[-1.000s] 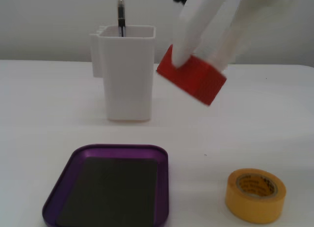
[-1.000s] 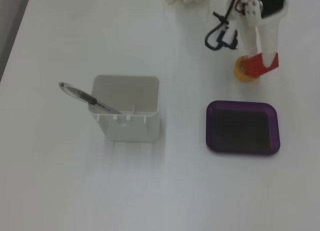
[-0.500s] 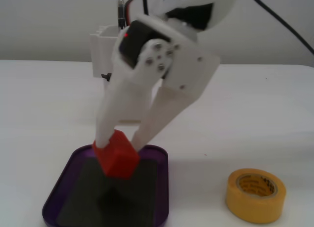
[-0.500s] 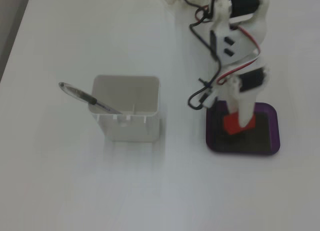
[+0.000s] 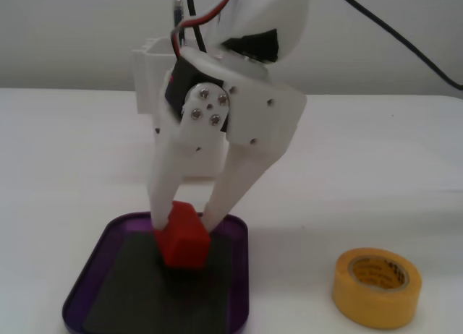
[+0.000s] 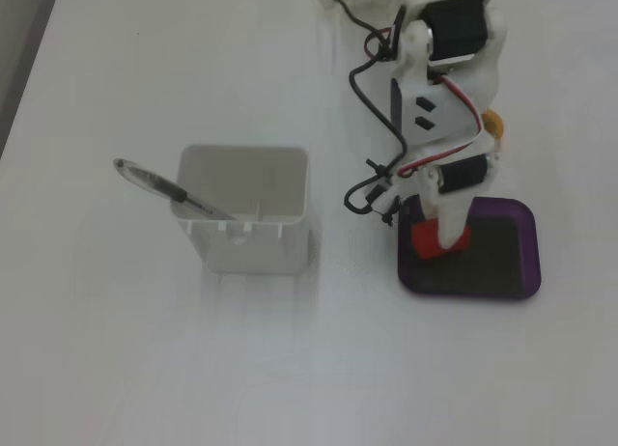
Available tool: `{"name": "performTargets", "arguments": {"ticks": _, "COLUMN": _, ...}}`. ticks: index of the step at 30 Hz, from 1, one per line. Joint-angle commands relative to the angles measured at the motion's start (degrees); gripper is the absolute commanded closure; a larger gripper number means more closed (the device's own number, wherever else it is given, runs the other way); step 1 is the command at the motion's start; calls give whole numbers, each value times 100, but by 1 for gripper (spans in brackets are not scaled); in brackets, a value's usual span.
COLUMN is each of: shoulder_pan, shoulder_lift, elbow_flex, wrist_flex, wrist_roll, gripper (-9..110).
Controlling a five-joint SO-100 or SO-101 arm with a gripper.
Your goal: Pick up the red cube and place it in the box.
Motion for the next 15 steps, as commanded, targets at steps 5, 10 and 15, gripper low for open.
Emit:
{"name": "performTargets", "arguments": {"ticks": 5, "shoulder_pan": -62, "shoulder_lift": 211, "elbow_flex": -334, "wrist_flex": 642, "wrist_roll": 9, "gripper": 91}}
{"name": "performTargets", "arguments": {"ticks": 10, "shoulder_pan": -70, "shoulder_lift": 721, "elbow_flex": -677, "wrist_flex": 1195, "wrist_roll": 53, "gripper": 89}}
{"name": "performTargets", "arguments": {"ticks": 15, "shoulder_pan": -70, "shoulder_lift": 1239, "elbow_flex": -1160, "wrist_flex": 2171, "wrist_roll": 79, "gripper": 82}}
